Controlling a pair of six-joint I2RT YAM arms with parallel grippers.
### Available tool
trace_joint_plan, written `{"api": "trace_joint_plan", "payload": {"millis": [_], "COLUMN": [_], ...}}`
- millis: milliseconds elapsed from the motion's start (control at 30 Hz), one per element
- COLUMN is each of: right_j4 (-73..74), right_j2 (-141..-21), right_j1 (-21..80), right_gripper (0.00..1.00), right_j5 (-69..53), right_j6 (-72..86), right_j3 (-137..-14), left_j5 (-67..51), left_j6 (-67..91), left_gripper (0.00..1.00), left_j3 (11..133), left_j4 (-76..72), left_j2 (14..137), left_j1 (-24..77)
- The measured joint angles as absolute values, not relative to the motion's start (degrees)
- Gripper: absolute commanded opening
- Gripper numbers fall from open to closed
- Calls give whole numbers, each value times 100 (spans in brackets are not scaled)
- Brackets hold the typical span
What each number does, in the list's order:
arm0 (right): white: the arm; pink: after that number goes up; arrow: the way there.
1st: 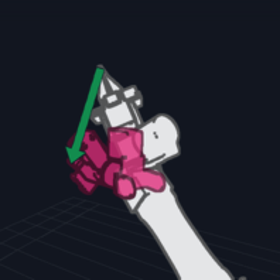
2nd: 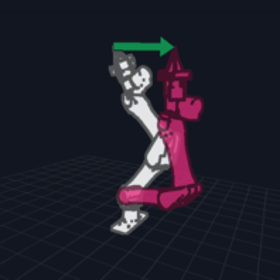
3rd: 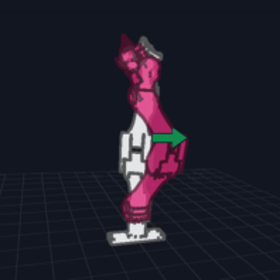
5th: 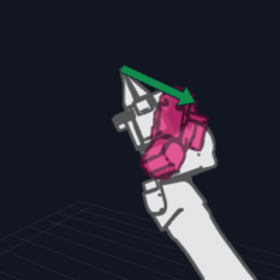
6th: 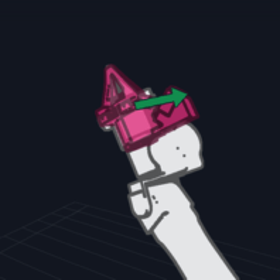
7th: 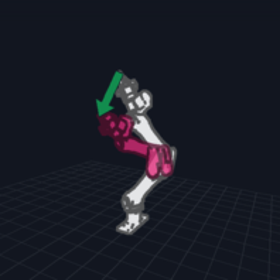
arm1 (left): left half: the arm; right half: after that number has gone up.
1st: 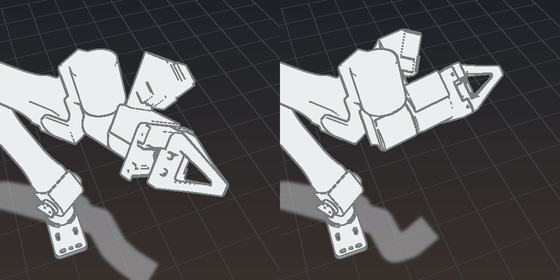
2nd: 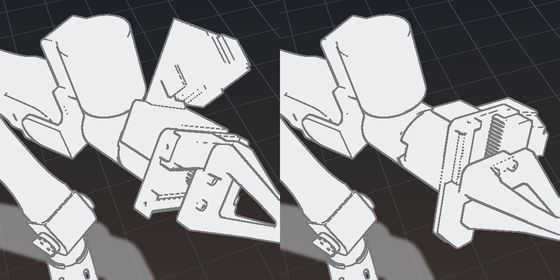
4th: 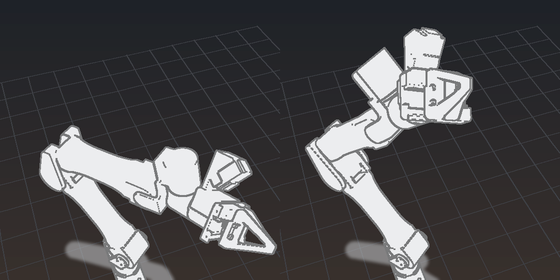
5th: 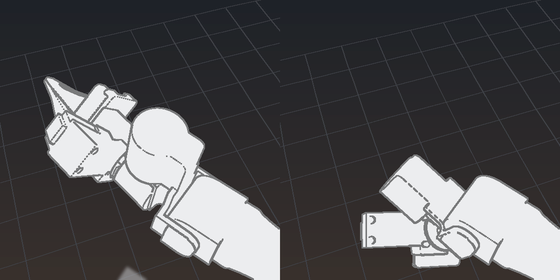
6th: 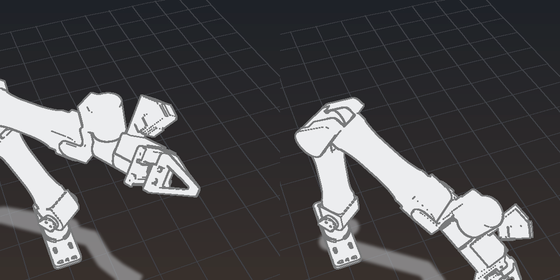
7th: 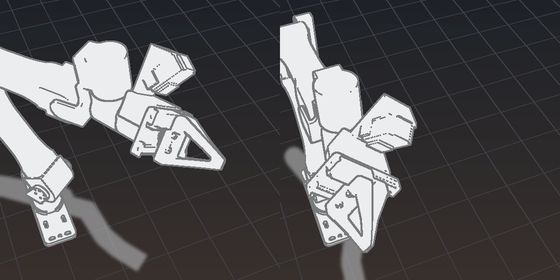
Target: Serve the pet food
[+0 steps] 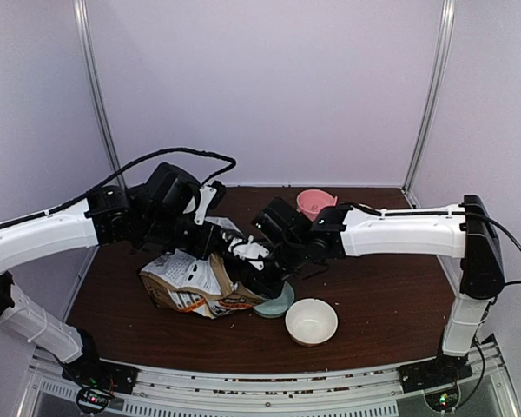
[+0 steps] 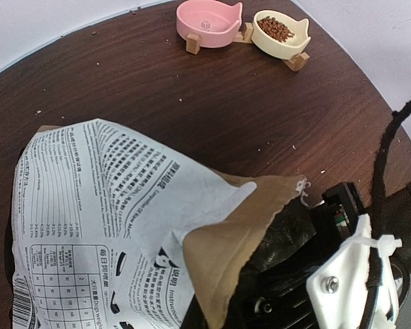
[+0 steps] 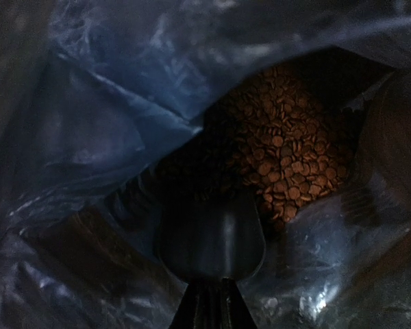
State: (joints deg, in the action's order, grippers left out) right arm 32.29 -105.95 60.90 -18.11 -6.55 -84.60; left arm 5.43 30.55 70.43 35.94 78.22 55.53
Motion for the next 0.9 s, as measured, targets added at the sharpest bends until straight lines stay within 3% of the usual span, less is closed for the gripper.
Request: {"api": "trace_joint_plan", "payload": {"millis": [100, 200, 500, 633, 767, 900], "right_j4": [2788, 2410, 1927, 1922, 1903, 1824], "right_j2": [-10624, -10711, -10840, -10857, -10954, -11172], "right_j1": [6108, 6125, 6125, 6125, 6128, 6128], "right_gripper": [0, 0, 0, 0, 0, 0], "right_j5": [-1813, -1815, -1813, -1813, -1824, -1820], "right_j6": [-537, -429, -283, -303, -305, -309], "right_j3": [-8235, -8134, -8047, -8047, -8114, -8311], "left_j5": [589, 764, 1201, 1245, 1098, 941], "left_j6": [3129, 3216, 3511, 3601, 3719, 3844], "left_gripper": [0, 24, 73, 70, 50, 31], "left_j3": [6932, 6873, 6340, 5647, 4703, 3929], "left_j4": [3540, 3555, 3686, 3693, 3542, 3358], "left_j2": [7762, 7708, 6604, 5975, 5839, 5955], "left_j1": [5546, 5544, 5205, 4176, 3192, 2845]}}
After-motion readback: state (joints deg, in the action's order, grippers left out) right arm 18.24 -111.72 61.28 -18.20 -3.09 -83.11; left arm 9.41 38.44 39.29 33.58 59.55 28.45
